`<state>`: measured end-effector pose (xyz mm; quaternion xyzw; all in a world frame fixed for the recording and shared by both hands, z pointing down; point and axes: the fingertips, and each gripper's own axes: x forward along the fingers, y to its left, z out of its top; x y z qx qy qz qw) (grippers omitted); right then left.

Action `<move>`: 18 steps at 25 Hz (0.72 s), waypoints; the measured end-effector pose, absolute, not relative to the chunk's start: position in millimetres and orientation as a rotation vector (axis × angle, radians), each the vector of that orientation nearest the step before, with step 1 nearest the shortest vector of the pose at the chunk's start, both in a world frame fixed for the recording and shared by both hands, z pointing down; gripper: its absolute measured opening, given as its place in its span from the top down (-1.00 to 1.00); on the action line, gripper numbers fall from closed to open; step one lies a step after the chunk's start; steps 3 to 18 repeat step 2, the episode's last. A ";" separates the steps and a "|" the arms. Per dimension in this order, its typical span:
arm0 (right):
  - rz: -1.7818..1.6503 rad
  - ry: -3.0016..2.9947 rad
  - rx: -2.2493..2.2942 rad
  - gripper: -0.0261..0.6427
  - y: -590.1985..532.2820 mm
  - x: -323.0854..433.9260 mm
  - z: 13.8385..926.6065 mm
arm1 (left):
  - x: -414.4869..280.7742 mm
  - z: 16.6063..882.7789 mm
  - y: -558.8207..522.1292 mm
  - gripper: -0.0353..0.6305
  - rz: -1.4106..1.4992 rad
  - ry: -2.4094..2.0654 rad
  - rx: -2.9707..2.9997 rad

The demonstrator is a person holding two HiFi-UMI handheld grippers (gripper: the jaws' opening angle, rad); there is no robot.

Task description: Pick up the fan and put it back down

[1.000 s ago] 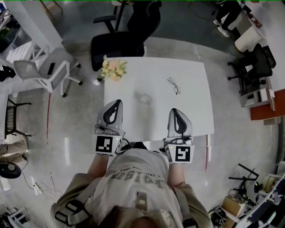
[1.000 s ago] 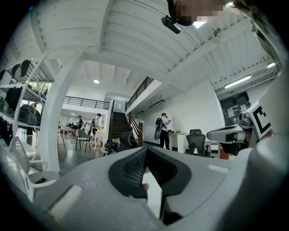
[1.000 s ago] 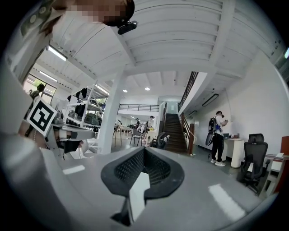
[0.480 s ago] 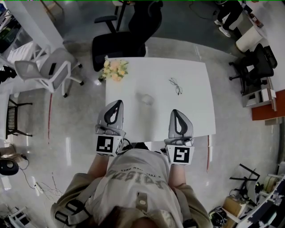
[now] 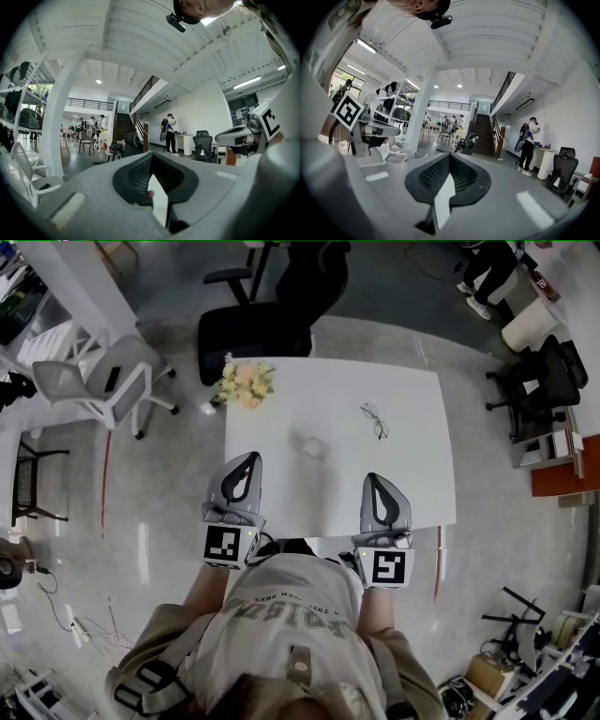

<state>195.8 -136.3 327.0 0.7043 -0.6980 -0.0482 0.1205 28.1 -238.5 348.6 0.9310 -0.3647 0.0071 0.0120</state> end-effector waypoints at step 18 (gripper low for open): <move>-0.142 -2.036 2.056 0.92 -137.9 195.9 328.4 | 27.3 349.9 -240.6 0.86 0.026 -1.142 2.902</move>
